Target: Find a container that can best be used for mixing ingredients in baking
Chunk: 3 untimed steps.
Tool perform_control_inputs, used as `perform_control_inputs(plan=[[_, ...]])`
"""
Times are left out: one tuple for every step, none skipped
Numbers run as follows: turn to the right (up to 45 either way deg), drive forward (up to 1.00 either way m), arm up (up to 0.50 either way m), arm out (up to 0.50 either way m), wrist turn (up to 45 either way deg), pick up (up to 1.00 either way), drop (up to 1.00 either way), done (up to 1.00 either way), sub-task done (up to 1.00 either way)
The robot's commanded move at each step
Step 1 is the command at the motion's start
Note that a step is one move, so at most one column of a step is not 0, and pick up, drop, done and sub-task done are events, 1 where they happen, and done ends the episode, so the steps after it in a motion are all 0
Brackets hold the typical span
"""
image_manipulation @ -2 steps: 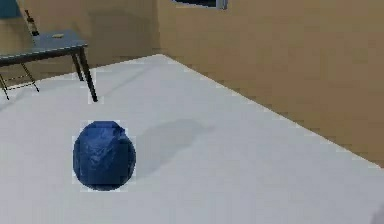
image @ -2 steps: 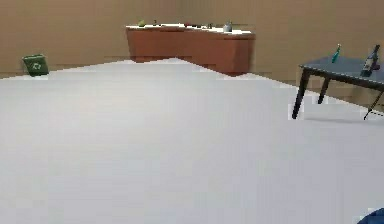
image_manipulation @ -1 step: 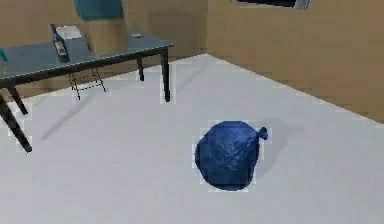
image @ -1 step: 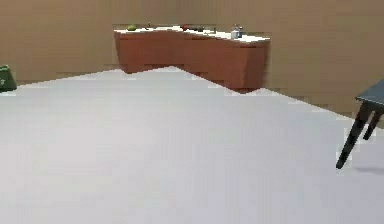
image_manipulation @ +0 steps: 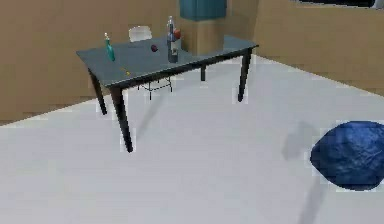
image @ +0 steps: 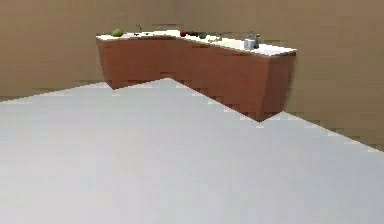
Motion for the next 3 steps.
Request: perform_control_inputs(plan=[[0.0,1.00,0.00,0.00,0.0,0.00,0.00,0.00,0.00],[0.0,1.00,0.00,0.00,0.0,0.00,0.00,0.00,0.00],[-3.0,0.00,0.00,0.00,0.0,0.00,0.00,0.00,0.00]])
